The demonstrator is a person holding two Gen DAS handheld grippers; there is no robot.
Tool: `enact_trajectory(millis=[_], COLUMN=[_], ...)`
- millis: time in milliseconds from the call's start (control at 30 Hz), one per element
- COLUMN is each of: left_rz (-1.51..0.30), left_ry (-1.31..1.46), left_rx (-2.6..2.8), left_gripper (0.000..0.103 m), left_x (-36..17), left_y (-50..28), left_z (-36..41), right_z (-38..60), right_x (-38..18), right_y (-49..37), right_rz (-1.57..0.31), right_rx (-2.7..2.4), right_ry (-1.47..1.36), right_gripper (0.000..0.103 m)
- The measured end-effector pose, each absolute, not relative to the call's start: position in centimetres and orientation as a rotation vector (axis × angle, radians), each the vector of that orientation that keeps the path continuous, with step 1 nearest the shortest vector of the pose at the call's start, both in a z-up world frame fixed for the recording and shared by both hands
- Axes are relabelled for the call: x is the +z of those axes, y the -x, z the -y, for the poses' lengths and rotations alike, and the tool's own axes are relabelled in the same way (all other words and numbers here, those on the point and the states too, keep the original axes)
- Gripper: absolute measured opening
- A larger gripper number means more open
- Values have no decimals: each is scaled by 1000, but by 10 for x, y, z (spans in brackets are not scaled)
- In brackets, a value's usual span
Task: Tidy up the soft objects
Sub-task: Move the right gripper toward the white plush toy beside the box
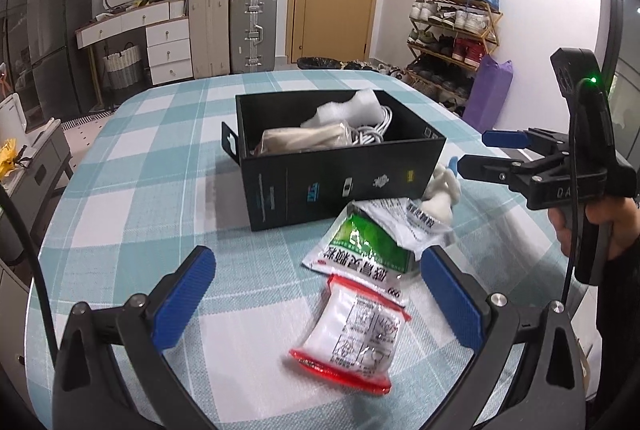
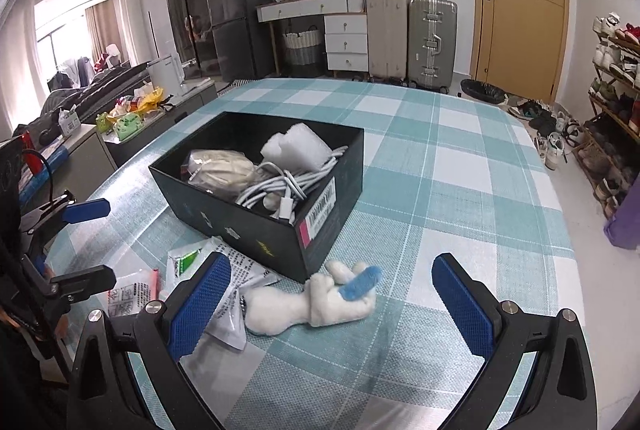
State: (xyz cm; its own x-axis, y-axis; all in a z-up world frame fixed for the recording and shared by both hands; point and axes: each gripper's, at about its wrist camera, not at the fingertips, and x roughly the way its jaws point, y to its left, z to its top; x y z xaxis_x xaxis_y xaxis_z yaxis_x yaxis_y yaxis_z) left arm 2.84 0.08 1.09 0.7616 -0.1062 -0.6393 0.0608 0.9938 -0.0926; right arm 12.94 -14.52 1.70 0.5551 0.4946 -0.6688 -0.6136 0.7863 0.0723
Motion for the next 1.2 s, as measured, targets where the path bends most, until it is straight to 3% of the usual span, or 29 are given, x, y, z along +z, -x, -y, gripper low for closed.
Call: enact_trajectory(millis=[1200], left_rz=[-785], left_ry=[30], left_rx=[-161], left_gripper=[103], left_x=[-8], left_y=[-28], left_z=[8], right_z=[115], right_x=[-35], right_y=[-134], right_rz=[-938], right_rx=[673], right_ry=[305], right_gripper=[102])
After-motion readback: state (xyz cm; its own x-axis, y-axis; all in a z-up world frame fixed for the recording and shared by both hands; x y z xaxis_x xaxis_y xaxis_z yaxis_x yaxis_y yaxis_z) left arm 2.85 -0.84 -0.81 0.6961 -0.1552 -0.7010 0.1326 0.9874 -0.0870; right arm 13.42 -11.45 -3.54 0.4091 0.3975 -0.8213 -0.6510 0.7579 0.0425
